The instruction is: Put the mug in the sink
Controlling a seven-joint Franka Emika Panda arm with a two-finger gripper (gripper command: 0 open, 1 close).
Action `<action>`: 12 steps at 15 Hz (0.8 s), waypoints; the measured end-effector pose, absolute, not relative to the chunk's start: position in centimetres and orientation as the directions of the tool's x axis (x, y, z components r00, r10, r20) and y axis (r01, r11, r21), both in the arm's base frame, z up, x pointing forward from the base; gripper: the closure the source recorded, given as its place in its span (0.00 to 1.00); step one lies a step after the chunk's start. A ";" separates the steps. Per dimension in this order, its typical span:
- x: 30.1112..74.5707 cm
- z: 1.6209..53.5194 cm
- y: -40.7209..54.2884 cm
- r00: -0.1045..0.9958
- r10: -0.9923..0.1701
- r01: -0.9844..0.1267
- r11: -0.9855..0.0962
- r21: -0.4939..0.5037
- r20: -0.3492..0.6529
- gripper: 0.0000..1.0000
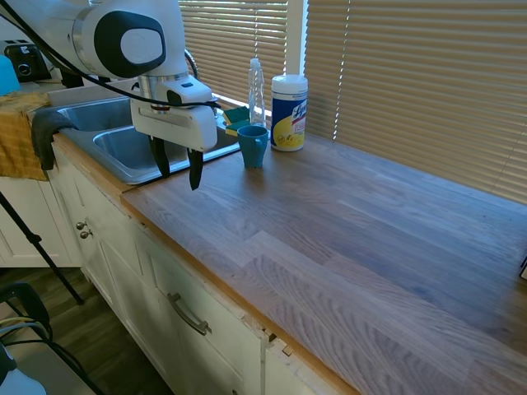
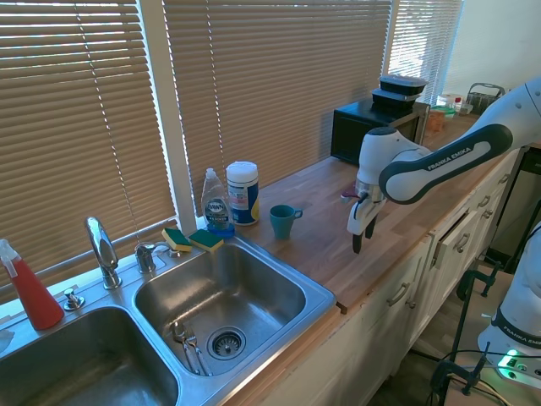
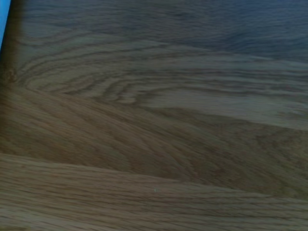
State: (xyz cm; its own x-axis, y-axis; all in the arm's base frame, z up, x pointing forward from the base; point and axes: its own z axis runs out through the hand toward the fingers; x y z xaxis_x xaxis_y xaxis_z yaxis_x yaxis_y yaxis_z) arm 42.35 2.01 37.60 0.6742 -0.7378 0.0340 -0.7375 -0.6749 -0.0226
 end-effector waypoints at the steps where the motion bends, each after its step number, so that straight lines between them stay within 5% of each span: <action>1: 42.4 37.6 2.0 0.674 -0.738 -0.738 -0.675 -0.022 0.033 0.00; 12: 52.0 45.6 8.6 0.671 -0.716 -0.697 -0.698 -0.166 0.195 0.00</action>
State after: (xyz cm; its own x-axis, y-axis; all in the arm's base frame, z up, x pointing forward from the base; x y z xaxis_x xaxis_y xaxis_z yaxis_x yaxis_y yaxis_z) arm 52.03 8.63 45.58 0.6705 -0.7158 0.1951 -0.6967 -0.6979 -0.1660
